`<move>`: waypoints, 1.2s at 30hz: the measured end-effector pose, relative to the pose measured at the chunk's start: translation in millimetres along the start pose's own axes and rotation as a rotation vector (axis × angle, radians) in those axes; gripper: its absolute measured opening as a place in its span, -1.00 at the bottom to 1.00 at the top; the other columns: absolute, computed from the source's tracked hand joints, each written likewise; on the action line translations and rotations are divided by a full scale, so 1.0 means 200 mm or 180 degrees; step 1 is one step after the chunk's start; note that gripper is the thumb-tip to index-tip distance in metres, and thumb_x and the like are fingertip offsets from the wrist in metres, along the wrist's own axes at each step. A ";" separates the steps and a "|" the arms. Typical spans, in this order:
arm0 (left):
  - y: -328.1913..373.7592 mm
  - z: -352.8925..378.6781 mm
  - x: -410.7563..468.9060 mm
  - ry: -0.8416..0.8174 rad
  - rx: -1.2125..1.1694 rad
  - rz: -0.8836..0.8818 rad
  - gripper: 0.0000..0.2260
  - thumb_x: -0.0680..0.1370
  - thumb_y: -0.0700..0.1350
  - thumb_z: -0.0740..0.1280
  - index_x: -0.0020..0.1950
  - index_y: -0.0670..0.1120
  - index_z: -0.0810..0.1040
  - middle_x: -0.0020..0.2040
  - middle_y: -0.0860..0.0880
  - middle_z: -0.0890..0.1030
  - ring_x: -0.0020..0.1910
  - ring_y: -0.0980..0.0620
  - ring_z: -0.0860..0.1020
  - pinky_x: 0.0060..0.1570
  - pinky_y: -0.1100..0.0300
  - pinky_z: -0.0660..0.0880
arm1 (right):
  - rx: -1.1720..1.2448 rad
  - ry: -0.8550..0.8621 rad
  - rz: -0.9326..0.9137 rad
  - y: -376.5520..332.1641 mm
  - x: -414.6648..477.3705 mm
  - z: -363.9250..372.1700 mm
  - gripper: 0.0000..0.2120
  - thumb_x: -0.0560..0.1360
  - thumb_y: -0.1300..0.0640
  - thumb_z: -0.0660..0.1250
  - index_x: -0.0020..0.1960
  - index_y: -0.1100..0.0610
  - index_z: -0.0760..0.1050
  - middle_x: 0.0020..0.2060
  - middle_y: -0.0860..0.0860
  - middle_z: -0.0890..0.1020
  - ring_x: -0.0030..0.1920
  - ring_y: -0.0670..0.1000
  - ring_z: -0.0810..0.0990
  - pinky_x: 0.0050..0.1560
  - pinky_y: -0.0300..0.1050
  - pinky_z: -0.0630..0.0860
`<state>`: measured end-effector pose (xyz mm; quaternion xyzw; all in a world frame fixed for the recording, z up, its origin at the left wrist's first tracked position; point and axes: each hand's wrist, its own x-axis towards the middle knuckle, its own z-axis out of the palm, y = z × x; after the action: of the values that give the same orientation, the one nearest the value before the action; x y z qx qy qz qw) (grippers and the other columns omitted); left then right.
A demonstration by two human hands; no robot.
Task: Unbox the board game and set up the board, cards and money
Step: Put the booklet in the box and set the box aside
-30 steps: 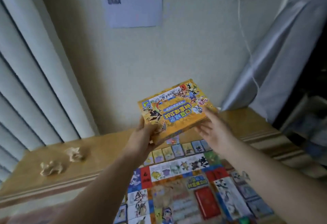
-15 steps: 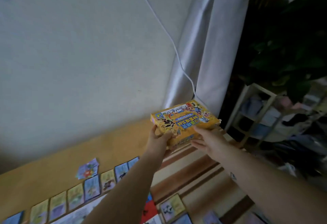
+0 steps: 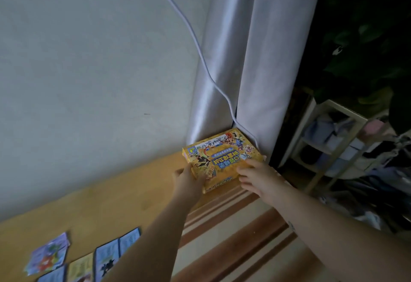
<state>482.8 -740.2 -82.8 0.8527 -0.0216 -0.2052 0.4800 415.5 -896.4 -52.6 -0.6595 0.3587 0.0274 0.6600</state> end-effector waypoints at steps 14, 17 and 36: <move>-0.01 -0.36 -0.38 -0.0087 -0.0413 0.0109 -0.56 0.58 -0.18 0.27 0.46 -0.09 0.31 0.31 -0.08 0.49 0.17 -0.11 0.53 0.12 0.05 0.46 | -0.0778 -0.0505 -0.0293 -0.17 -0.40 0.23 -0.59 0.55 0.17 0.31 0.38 0.14 0.38 0.15 0.11 0.57 0.05 0.05 0.56 0.05 -0.08 0.49; -0.02 -0.62 -0.63 0.0026 -0.0576 0.0418 -0.68 0.59 -0.26 0.23 0.34 -0.09 0.43 0.10 0.00 0.56 -0.07 0.02 0.58 -0.12 0.21 0.48 | -0.0823 -0.0784 -0.0633 -0.26 -0.67 0.44 -0.80 0.54 0.22 0.31 0.16 0.18 0.53 -0.06 0.11 0.66 -0.16 0.05 0.61 -0.10 -0.13 0.52; -1.54 -2.52 -2.16 0.2232 0.0066 -0.0398 -0.71 0.59 -0.20 0.21 0.27 0.03 0.51 0.00 0.14 0.60 -0.05 0.22 0.56 -0.14 0.35 0.47 | -0.2451 -0.2722 -0.2095 0.13 -2.14 2.68 -0.88 0.55 0.06 0.31 -0.12 0.06 0.57 -0.16 -0.06 0.63 -0.11 -0.09 0.56 -0.03 -0.17 0.44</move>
<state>225.0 -64.5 33.5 0.8758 0.1945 0.0712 0.4361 319.8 -227.9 75.8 -0.8545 -0.1905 0.2099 0.4353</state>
